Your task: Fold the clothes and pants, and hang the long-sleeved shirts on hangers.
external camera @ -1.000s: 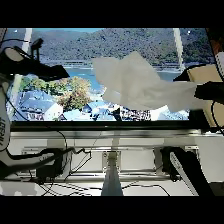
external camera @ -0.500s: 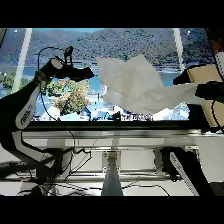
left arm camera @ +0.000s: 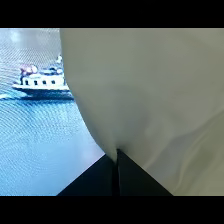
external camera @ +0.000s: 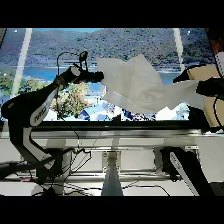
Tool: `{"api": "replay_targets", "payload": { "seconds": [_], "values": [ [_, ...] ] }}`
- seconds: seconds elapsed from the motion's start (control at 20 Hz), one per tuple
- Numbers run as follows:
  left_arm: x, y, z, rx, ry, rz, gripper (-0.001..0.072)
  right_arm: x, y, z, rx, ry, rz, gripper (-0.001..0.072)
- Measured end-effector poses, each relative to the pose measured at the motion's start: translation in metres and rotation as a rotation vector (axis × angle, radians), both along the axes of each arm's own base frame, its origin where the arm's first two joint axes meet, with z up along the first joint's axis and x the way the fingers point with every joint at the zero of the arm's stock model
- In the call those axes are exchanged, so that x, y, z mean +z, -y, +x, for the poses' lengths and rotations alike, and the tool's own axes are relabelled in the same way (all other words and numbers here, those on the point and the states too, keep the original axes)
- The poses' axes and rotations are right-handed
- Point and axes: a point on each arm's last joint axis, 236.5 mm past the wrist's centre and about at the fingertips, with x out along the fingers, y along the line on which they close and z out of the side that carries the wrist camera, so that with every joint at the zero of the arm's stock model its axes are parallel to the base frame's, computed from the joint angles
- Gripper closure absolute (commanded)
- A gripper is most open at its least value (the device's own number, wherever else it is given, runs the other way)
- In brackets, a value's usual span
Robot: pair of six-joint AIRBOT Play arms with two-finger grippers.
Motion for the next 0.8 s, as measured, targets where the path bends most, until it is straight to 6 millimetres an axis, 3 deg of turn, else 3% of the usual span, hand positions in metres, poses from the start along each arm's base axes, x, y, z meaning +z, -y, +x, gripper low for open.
{"api": "replay_targets", "payload": {
  "seconds": [0.15,0.3,0.4,0.55,0.65,0.8],
  "values": [
    [0.011,0.0,0.006,0.0,0.052,0.017,0.0695,0.0,0.002,-0.001,-0.004,-0.003,-0.007,0.0702],
    [0.066,-0.03,0.028,0.02,0.19,0.056,0.0696,0.002,0.016,0.0,-0.03,0.004,-0.063,0.0702],
    [0.127,-0.067,0.043,0.056,0.325,0.094,0.0695,0.009,0.027,0.004,-0.049,0.031,-0.112,0.0702],
    [0.248,-0.138,0.045,0.157,0.565,0.149,0.0695,0.023,0.032,0.017,-0.049,0.11,-0.143,0.0702],
    [0.329,-0.184,0.027,0.245,0.723,0.177,0.0695,0.036,0.025,0.029,-0.03,0.187,-0.126,0.0702],
    [0.436,-0.244,-0.025,0.382,0.943,0.22,0.0694,0.054,0.002,0.043,0.015,0.296,-0.032,0.0702]
  ]
}}
